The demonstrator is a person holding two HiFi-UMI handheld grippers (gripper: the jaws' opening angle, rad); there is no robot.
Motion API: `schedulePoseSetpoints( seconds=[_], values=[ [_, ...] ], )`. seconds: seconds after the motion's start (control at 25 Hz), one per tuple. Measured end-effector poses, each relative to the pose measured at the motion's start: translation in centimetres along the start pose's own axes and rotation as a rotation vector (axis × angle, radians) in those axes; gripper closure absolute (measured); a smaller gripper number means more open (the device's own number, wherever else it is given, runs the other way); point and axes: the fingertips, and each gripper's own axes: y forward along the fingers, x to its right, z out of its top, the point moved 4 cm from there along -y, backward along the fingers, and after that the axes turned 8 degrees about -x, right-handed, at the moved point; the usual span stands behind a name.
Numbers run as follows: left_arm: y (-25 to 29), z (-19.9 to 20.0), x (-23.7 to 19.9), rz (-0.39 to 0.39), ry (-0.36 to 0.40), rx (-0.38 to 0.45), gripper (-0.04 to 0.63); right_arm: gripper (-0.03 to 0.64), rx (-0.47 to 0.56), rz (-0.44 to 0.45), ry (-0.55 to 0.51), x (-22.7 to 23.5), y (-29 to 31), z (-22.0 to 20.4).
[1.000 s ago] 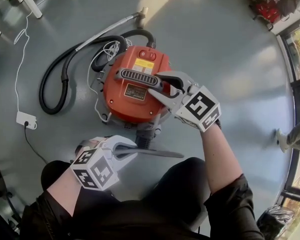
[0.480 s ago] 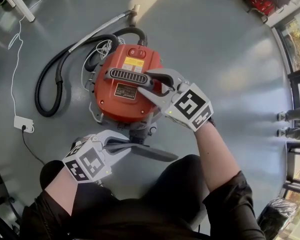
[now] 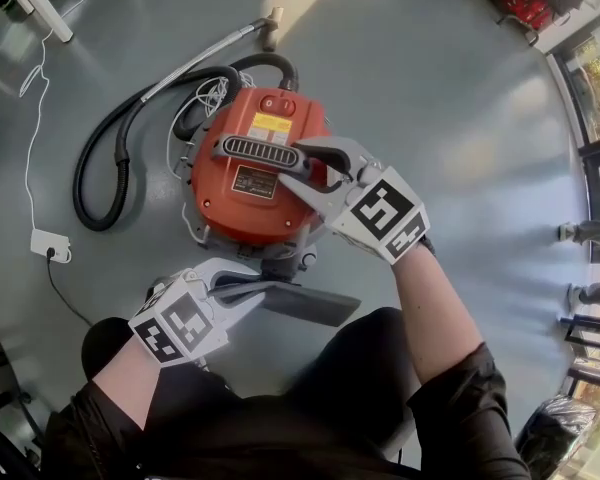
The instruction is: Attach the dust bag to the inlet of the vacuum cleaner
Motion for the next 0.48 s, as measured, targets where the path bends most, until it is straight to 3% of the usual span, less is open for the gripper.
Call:
schedulePoseSetpoints(
  seconds=[0.32, 0.48],
  values=[
    [0.4, 0.8, -0.3, -0.033, -0.012, -0.015, 0.503, 0.472, -0.020, 0.004, 0.007, -0.5, 0.2, 0.3],
    [0.5, 1.2, -0.1, -0.010, -0.015, -0.023, 0.502, 0.472, -0.028, -0.001, 0.011, -0.5, 0.1, 0.3]
  ],
)
